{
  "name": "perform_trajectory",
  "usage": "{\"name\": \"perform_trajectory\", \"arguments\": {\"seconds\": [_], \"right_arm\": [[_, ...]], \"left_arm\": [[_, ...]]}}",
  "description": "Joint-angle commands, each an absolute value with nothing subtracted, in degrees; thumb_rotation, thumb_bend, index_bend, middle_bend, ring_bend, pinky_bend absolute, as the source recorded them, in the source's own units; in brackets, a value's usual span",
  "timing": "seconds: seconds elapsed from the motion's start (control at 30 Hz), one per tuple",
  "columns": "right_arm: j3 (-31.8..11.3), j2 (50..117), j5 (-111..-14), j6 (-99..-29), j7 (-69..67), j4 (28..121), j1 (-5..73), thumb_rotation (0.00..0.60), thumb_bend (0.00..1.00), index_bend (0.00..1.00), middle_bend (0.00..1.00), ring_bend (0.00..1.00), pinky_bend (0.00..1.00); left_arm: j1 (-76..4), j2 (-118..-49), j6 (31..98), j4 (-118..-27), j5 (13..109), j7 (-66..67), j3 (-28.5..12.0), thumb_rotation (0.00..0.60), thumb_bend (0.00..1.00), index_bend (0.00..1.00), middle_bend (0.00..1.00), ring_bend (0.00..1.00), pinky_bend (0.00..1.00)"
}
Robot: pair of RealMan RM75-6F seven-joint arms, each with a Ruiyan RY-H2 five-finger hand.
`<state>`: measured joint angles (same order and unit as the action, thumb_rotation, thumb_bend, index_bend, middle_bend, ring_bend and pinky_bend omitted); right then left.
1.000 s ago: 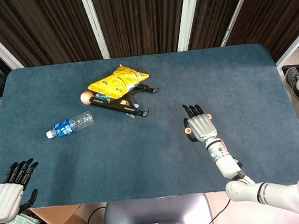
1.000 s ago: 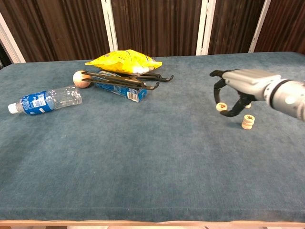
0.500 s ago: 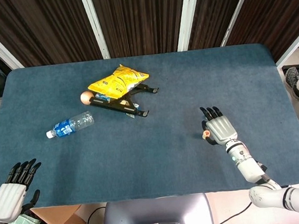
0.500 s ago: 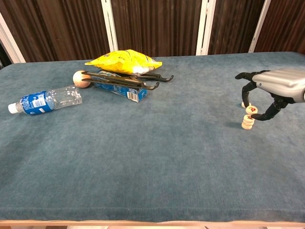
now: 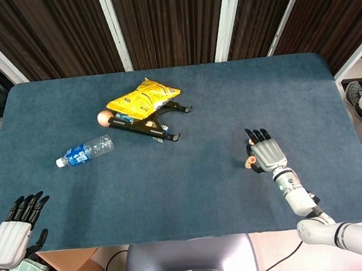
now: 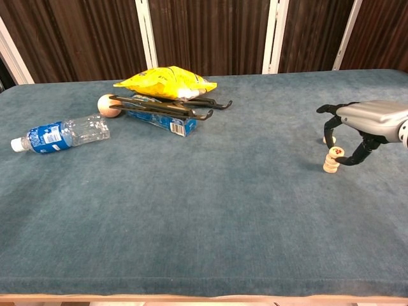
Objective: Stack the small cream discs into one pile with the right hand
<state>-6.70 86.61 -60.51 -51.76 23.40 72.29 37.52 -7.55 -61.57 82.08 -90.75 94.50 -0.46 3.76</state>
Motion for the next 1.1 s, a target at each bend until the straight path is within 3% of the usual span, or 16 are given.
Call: {"name": "perform_trajectory", "arguments": {"seconds": [0.03,0.3,0.83,1.1], "right_arm": [[-6.59,86.75,-60.57,-51.75,23.66,72.14,37.52,0.600,0.44,0.65,0.08,0.00,0.00],[-6.56,87.00,-60.38,-51.79,24.30,72.45,37.47,0.600,0.44,0.58,0.08,0.00,0.00],[-7.01,85.53,-60.86,-52.82,23.79,74.30,36.88,0.600,0.44,0.54,0.08,0.00,0.00],[-6.46,83.91,-59.72,-51.35,25.10,74.88,37.05,0.600,0.44,0.42,0.06,0.00,0.00]], "left_arm": [[-7.52,-61.59,82.13,-90.79,94.45,-0.50,3.74,0.600,0.47,0.00,0.00,0.00,0.04],[-7.46,-61.60,82.19,-90.86,94.24,-0.44,3.66,0.600,0.47,0.00,0.00,0.00,0.04],[-7.36,-61.46,82.39,-90.80,94.39,-0.74,3.74,0.600,0.47,0.00,0.00,0.00,0.04],[-7.34,-61.50,82.43,-90.86,94.39,-0.66,3.71,0.600,0.47,0.00,0.00,0.00,0.04]]}}
